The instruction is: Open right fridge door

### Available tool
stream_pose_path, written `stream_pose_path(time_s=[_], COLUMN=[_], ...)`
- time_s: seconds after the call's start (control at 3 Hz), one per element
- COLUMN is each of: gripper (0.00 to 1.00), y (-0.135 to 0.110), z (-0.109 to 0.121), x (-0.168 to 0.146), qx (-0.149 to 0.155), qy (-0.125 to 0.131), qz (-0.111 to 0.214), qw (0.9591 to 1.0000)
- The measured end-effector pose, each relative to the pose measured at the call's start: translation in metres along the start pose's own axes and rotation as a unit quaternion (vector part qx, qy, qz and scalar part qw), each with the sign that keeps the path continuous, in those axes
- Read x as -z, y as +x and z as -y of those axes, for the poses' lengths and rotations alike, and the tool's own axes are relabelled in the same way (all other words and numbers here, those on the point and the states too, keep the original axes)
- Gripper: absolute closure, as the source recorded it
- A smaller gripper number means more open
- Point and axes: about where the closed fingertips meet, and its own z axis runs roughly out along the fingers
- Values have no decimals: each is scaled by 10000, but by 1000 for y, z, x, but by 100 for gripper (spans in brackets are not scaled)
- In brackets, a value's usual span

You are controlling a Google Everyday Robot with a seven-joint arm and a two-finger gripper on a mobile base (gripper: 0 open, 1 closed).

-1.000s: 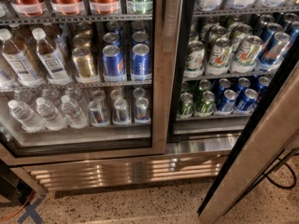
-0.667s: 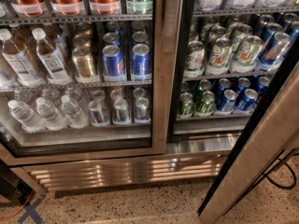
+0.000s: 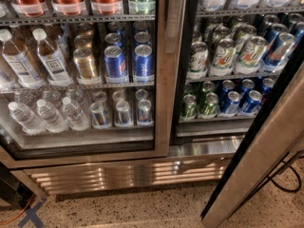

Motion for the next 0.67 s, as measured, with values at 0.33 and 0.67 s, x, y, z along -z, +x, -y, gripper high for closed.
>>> stream_pose_path(time_s=[0.33, 0.67], gripper=[25, 24], y=[0, 0], z=[0, 0], x=[0, 0], qx=[0, 0], qy=[0, 0], qz=[0, 0], qw=[10000, 10000])
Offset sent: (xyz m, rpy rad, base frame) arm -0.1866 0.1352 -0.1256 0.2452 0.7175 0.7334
